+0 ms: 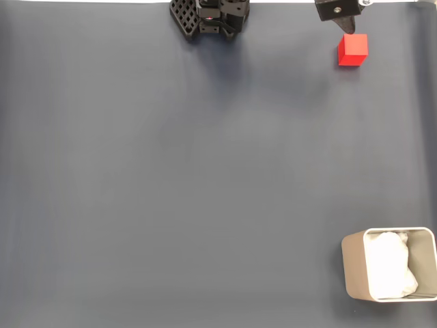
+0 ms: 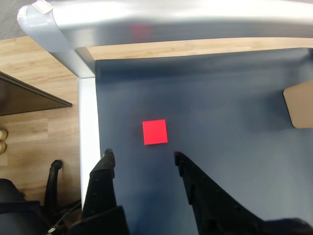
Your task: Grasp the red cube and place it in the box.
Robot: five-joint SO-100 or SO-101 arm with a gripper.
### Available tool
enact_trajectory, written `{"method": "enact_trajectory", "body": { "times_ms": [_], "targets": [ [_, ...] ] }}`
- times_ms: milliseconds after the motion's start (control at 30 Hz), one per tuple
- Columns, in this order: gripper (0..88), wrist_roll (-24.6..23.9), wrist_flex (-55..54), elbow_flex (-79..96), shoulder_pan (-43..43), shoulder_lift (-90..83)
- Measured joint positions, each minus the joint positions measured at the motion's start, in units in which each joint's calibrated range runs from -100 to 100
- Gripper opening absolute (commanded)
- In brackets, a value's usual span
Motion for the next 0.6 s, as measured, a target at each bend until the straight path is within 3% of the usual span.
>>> {"method": "enact_trajectory", "body": {
  "times_ms": [600],
  "targets": [
    [39.6, 2.54, -9.94, 8.86, 2.67, 0.69]
  ]
}}
